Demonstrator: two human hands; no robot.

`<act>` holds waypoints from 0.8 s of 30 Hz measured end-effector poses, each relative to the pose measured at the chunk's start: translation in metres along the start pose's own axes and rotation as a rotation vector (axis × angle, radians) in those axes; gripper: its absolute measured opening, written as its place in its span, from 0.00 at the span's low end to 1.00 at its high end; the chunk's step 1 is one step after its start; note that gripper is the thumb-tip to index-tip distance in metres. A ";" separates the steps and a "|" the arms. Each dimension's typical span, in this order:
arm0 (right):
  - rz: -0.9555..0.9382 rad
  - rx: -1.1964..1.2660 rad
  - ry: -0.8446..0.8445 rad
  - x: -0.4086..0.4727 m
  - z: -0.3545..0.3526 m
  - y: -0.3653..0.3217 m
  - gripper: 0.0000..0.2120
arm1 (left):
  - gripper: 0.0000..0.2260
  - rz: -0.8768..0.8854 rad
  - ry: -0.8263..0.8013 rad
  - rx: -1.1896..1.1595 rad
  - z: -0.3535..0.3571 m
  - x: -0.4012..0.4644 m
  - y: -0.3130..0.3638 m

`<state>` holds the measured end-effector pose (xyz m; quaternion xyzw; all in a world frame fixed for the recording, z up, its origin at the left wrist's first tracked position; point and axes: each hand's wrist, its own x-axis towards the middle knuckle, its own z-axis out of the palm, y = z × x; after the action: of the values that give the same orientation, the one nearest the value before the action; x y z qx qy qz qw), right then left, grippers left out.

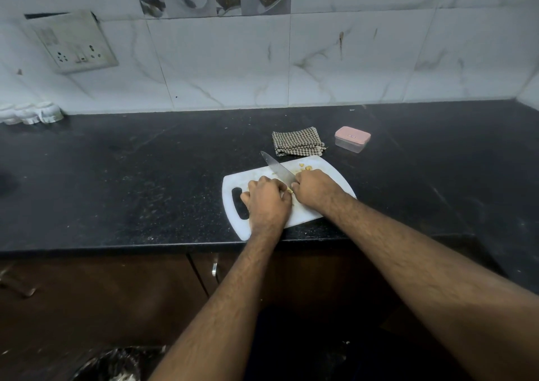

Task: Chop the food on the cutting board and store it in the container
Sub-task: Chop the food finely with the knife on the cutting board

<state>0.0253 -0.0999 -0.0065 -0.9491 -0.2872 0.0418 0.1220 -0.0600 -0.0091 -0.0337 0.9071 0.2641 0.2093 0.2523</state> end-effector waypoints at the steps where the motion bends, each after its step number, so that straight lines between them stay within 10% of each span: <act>1: 0.003 0.019 0.012 -0.002 0.000 0.001 0.15 | 0.08 0.000 -0.003 0.007 0.000 0.000 0.000; 24: -0.056 -0.022 0.017 -0.006 -0.003 0.000 0.15 | 0.08 -0.024 0.010 -0.016 0.001 0.001 0.001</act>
<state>0.0209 -0.1042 -0.0033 -0.9423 -0.3131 0.0270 0.1152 -0.0587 -0.0092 -0.0335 0.9007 0.2747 0.2128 0.2608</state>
